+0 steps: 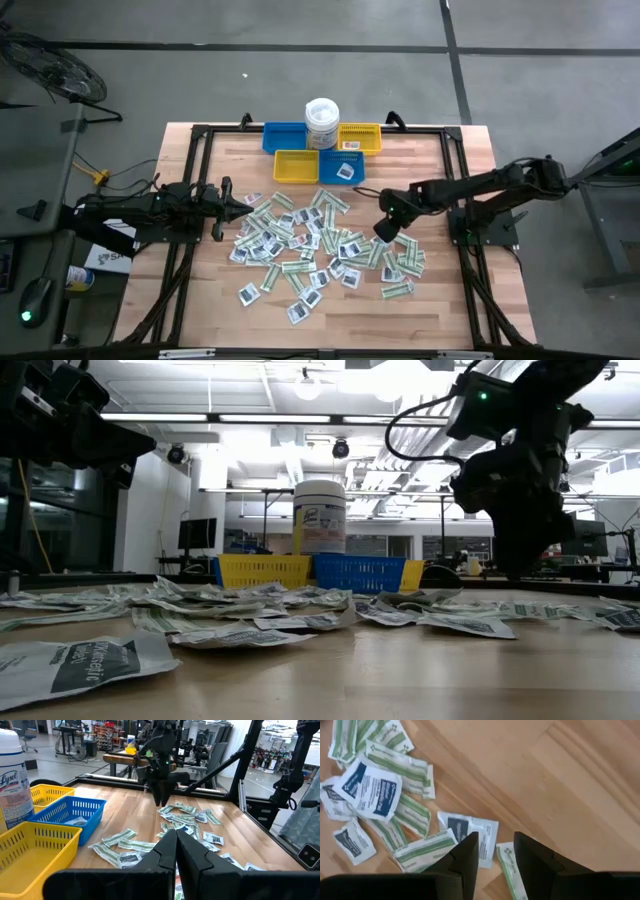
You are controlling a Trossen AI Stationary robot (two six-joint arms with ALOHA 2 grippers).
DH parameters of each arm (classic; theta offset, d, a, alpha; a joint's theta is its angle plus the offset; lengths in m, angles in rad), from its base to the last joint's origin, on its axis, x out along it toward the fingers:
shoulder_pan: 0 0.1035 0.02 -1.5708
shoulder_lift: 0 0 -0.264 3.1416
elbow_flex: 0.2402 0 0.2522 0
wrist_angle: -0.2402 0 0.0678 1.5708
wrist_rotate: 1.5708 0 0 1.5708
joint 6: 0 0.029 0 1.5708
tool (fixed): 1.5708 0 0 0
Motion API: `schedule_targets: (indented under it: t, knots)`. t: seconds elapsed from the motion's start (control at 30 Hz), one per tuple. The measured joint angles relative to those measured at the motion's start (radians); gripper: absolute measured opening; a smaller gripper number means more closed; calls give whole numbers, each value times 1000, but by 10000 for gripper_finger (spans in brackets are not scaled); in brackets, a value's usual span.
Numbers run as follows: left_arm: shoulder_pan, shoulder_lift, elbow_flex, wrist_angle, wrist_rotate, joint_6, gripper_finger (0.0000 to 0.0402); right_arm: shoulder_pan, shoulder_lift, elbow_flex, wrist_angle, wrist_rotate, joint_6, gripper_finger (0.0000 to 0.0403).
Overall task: Pick & Place First Aid Supplies
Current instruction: Put the black towelette pack into the right blue bin
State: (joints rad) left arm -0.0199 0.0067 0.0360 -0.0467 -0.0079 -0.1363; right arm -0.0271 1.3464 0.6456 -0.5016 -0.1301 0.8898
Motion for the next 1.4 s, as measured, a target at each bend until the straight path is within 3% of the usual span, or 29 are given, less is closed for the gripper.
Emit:
schedule_targets:
  t: [0.83, 1.27, 1.4]
  knots:
    - [0, 0, 0, 0, 0, 0, 7, 49, 169, 3, 93, 11, 0, 116]
    - [0, 0, 0, 0, 0, 0, 7, 66, 207, 3, 118, 28, -7, 12]
    - [0, 0, 0, 0, 0, 0, 7, 66, 209, 3, 126, 22, -7, 2]
